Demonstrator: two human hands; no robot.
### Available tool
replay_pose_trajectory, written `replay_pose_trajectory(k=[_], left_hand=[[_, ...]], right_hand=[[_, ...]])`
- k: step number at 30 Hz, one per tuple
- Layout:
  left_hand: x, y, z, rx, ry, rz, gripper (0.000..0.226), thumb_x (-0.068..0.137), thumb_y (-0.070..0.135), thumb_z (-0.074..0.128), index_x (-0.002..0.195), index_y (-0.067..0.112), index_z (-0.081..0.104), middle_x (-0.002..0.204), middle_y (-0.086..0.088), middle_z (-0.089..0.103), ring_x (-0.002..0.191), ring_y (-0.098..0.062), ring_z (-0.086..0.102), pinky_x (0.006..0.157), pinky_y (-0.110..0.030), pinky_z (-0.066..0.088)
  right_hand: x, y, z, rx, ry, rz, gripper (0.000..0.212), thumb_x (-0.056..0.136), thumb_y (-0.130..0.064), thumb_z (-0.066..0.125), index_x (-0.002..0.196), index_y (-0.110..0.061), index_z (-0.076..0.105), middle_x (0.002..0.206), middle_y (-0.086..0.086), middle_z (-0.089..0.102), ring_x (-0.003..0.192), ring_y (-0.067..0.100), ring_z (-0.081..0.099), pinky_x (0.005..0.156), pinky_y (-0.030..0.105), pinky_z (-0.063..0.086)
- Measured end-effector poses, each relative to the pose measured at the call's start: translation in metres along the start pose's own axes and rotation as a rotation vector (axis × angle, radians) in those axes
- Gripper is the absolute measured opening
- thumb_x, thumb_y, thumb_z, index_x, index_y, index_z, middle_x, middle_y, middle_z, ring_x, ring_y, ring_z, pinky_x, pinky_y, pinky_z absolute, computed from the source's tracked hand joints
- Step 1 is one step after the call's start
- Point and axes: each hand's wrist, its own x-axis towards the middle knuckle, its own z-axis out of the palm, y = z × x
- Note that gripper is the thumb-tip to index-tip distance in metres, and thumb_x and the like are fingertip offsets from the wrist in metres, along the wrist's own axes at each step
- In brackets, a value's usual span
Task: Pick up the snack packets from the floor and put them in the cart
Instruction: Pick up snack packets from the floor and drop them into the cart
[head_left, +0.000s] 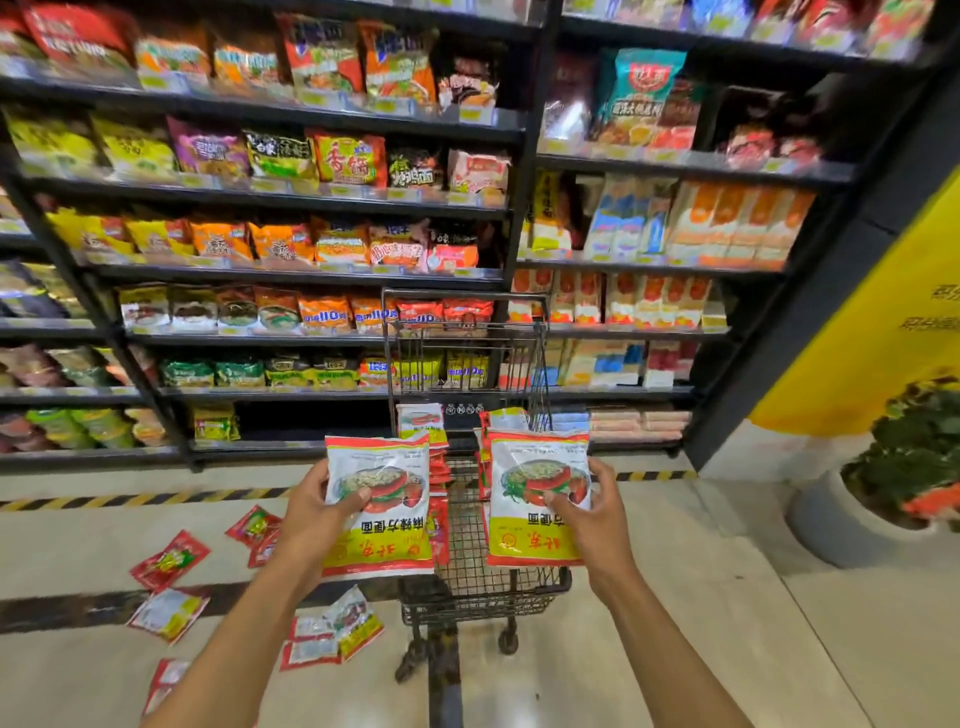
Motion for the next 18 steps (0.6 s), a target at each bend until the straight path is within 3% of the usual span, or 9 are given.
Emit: replay_pose_trajectory(k=[10, 13, 16, 18], left_hand=[[0.071, -0.020, 0.071, 0.047, -0.025, -0.085, 0.040, 0.091, 0.014, 0.077, 0.126, 0.028, 0.062, 0.111, -0.003, 0.076, 0.089, -0.027, 0.078, 0.073, -0.052, 0.065], [0.110, -0.037, 0.095, 0.035, -0.029, -0.132, 0.037, 0.091, 0.013, 0.076, 0.122, 0.029, 0.063, 0.108, 0.000, 0.077, 0.089, -0.026, 0.078, 0.068, -0.045, 0.065], [0.156, -0.054, 0.118, 0.044, -0.037, -0.161, 0.035, 0.092, 0.012, 0.076, 0.120, 0.029, 0.063, 0.109, 0.002, 0.074, 0.094, -0.022, 0.075, 0.064, -0.032, 0.060], [0.186, -0.067, 0.131, 0.067, -0.040, -0.219, 0.036, 0.091, 0.011, 0.076, 0.121, 0.027, 0.064, 0.110, 0.003, 0.074, 0.093, -0.019, 0.074, 0.065, -0.030, 0.059]], right_hand=[[0.090, 0.042, -0.013, -0.016, 0.008, 0.129, 0.060, 0.088, -0.007, 0.081, 0.136, -0.026, 0.051, 0.118, 0.001, 0.072, 0.084, 0.009, 0.077, 0.059, 0.026, 0.060], [0.130, 0.058, -0.005, -0.048, -0.011, 0.162, 0.057, 0.088, -0.008, 0.081, 0.132, -0.029, 0.051, 0.115, -0.002, 0.072, 0.084, 0.010, 0.077, 0.059, 0.023, 0.059], [0.177, 0.078, 0.007, -0.079, -0.033, 0.196, 0.055, 0.086, -0.009, 0.082, 0.127, -0.031, 0.052, 0.118, -0.001, 0.072, 0.095, 0.018, 0.077, 0.066, 0.029, 0.063], [0.207, 0.092, 0.014, -0.094, -0.044, 0.221, 0.054, 0.083, -0.013, 0.085, 0.125, -0.028, 0.055, 0.121, 0.002, 0.073, 0.100, 0.024, 0.076, 0.076, 0.040, 0.066]])
